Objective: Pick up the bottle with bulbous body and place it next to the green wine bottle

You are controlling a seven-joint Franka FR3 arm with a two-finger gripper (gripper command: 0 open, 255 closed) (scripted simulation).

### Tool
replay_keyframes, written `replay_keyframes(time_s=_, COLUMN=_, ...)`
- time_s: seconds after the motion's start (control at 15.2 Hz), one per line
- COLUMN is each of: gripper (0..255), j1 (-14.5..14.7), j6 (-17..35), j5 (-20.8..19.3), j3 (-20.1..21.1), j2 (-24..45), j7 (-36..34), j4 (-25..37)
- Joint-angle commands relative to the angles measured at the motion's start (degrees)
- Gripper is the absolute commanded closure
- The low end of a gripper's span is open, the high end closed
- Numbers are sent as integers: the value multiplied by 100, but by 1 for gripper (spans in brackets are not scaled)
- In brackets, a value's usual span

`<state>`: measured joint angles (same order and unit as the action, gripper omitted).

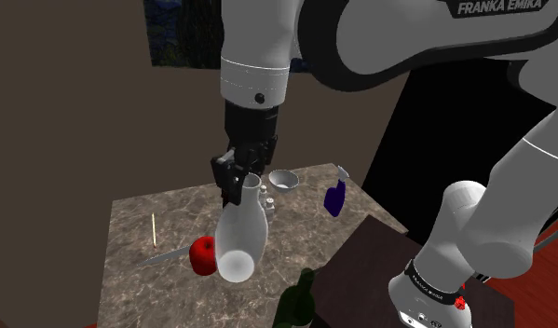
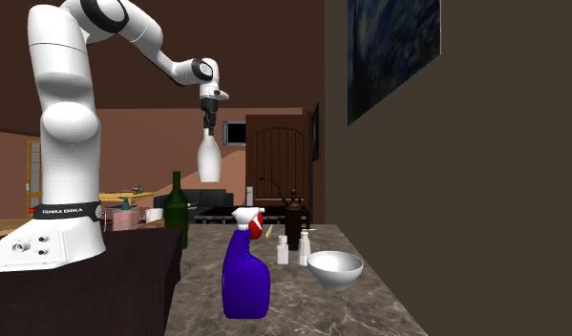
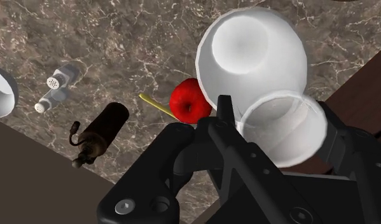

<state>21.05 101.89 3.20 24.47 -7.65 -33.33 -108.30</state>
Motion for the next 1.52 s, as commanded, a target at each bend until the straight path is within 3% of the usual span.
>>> replay_keyframes(time_s=0.0, gripper=255, j1=4, j6=169, j5=5, j3=5, j2=-8, j7=1, j4=-170)
replay_keyframes(time_s=1.45, gripper=255, j1=33, j6=1853, j5=-122, j3=93, j2=355, j7=-104, j4=-1521)
